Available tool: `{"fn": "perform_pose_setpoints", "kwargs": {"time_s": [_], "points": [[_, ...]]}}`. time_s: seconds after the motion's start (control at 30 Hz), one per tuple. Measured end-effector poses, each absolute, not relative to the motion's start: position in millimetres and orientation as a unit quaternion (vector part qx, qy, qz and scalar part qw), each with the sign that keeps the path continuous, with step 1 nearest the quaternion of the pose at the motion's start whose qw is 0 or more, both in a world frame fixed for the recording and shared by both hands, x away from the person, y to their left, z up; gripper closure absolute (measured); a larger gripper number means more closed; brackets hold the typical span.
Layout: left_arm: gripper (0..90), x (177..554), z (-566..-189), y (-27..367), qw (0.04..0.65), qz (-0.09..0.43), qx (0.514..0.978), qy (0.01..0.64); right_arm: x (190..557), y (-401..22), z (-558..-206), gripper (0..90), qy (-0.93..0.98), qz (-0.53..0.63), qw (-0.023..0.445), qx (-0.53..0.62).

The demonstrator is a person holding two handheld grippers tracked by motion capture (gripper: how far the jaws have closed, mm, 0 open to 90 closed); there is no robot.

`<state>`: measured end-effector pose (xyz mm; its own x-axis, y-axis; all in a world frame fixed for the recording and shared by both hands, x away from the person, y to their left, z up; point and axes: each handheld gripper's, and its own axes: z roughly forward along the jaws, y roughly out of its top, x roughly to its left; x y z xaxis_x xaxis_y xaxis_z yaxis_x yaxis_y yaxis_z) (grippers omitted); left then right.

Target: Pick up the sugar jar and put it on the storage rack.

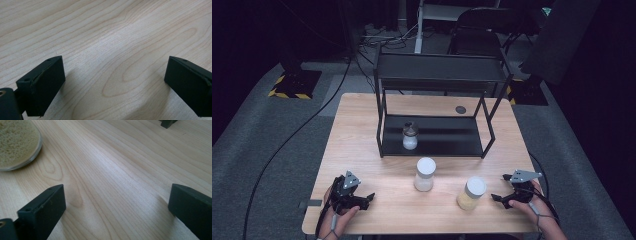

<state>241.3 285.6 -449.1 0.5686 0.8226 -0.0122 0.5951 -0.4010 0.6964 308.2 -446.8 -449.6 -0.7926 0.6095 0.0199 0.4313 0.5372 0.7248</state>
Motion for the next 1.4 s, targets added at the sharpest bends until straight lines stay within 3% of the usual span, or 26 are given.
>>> {"fn": "perform_pose_setpoints", "kwargs": {"time_s": [1.4], "points": [[3.2,241,-449,286,0.335,0.169,0.82,0.433,305,-443,-334,5.1,0.86,0.439,0.141,0.22]]}}
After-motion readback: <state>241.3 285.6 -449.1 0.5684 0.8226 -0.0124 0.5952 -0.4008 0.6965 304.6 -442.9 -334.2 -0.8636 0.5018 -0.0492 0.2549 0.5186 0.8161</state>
